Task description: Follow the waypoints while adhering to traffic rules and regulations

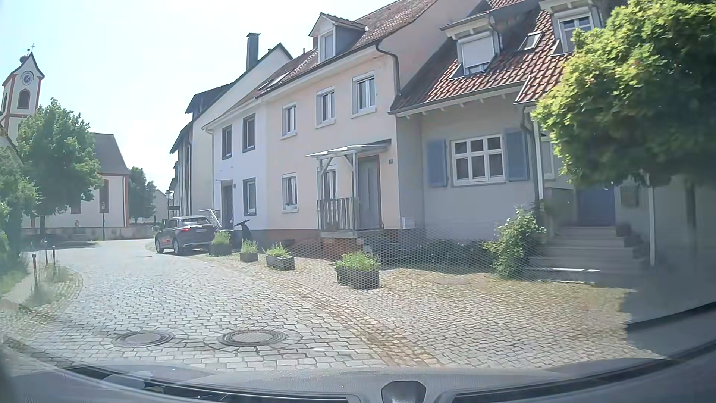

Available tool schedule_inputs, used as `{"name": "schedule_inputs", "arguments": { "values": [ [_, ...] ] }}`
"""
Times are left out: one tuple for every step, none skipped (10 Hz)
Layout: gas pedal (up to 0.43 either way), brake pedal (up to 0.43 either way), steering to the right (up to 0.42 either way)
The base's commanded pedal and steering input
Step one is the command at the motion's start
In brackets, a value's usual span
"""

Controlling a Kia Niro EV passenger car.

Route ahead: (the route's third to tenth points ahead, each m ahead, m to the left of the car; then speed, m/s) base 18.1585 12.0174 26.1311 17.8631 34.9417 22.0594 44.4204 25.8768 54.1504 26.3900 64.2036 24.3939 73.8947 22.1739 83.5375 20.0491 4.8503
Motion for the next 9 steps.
{"name": "schedule_inputs", "arguments": {
  "values": [
    [0.028,0.000,-0.173],
    [0.028,0.000,-0.189],
    [0.028,0.000,-0.210],
    [0.028,0.000,-0.229],
    [0.028,0.000,-0.240],
    [0.028,0.000,-0.251],
    [0.028,0.000,-0.256],
    [0.028,0.000,-0.255],
    [0.028,0.000,-0.251]
  ]
}}
